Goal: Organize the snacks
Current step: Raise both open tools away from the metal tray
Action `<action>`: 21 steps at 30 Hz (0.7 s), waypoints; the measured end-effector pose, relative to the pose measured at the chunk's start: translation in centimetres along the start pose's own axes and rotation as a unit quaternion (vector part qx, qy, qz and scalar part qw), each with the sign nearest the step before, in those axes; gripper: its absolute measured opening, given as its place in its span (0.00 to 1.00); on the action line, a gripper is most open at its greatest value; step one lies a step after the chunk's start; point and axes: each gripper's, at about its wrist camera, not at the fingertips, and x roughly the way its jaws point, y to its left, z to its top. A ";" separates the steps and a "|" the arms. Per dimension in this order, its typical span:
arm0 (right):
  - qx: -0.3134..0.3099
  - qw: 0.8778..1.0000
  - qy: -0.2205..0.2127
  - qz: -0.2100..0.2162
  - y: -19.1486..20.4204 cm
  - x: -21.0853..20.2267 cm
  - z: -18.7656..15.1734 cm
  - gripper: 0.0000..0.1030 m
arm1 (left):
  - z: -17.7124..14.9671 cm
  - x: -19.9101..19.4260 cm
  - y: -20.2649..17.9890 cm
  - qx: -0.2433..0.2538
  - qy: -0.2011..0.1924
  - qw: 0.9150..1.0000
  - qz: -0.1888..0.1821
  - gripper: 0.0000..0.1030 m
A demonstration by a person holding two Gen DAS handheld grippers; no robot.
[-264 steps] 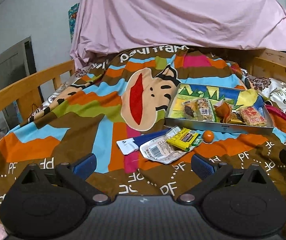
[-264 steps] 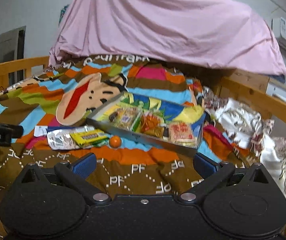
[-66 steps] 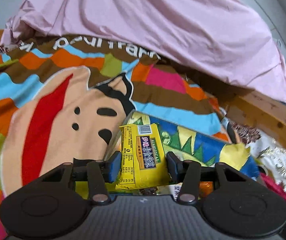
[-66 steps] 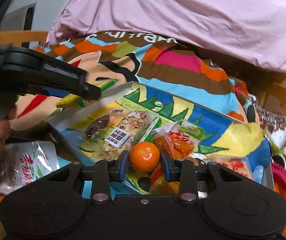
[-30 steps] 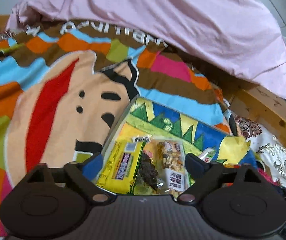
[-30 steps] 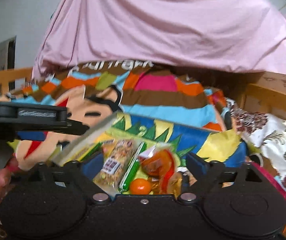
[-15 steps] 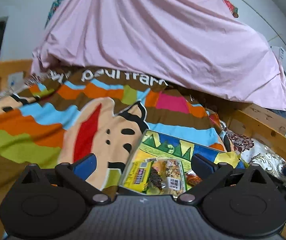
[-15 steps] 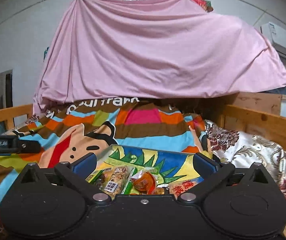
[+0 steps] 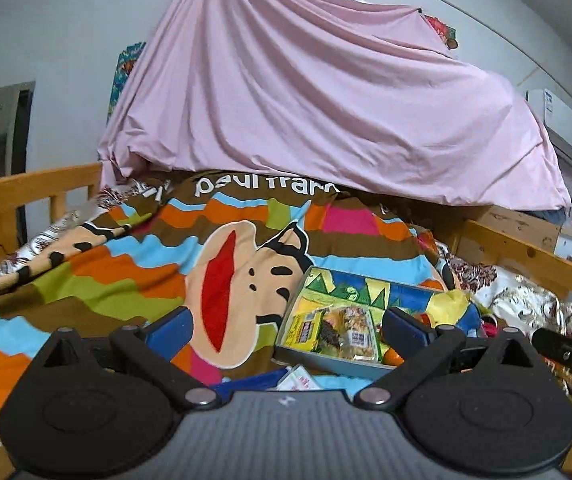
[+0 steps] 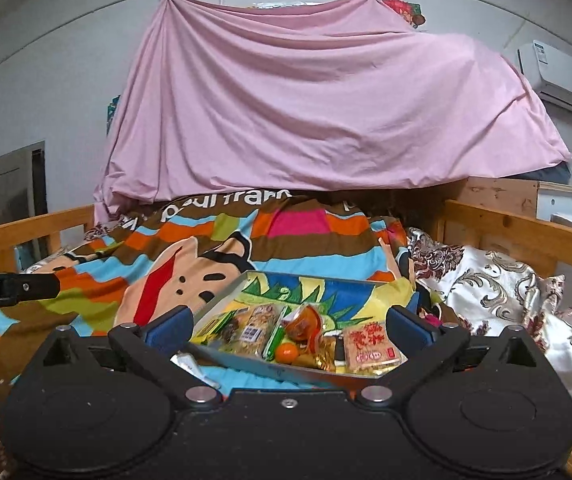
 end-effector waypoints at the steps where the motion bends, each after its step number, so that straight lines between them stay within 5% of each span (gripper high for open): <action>1: -0.002 1.000 0.001 0.001 0.1 -0.6 -0.2 0.99 | -0.2 -0.6 0.0 0.003 0.000 1.000 0.002 1.00; 11: -0.026 0.999 0.020 -0.002 1.1 -3.9 -1.6 0.99 | -1.3 -4.4 -0.2 0.035 0.000 0.998 0.044 1.00; 21: -0.032 0.997 0.071 0.003 2.3 -2.6 -2.7 0.99 | -1.6 -4.3 0.8 0.020 0.040 0.996 0.080 1.00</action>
